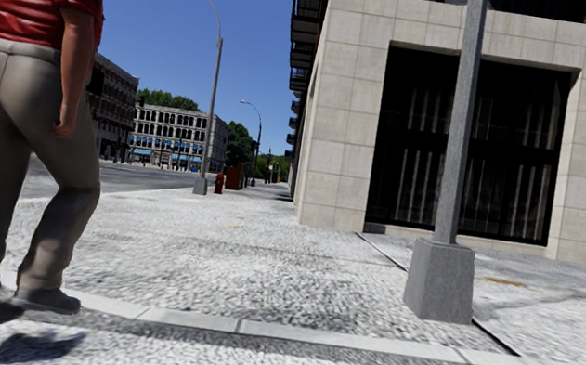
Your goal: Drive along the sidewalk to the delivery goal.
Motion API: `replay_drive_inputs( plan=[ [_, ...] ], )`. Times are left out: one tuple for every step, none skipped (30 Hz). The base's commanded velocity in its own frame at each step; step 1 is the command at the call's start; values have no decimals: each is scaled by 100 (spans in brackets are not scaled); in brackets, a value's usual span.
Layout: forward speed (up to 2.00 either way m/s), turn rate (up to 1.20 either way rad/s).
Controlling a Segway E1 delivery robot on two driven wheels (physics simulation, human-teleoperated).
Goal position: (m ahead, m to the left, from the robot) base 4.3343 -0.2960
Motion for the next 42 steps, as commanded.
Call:
replay_drive_inputs(
  plan=[
    [107, 0],
    [107, 0],
    [107, 0],
    [107, 0],
    [107, 0],
    [107, 0],
    [107, 0],
    [107, 0],
    [107, 0],
    [107, 0],
    [107, 0],
    [107, 0],
    [107, 0],
    [108, 0],
    [108, 0],
    [108, 0],
    [109, 0],
    [110, 0],
    [110, 0],
    [110, 0],
    [111, 0],
    [112, 0],
    [112, 0],
    [112, 0],
    [112, 0],
    [112, 0],
    [113, 0],
    [114, 0],
    [115, 0],
    [115, 0],
    [115, 0],
    [115, 0],
    [115, -3],
    [115, -19],
    [115, -19],
    [115, -25],
    [115, -27],
    [115, -28],
    [115, -28],
    [115, -28],
    [115, -28],
    [115, -28]
  ],
)
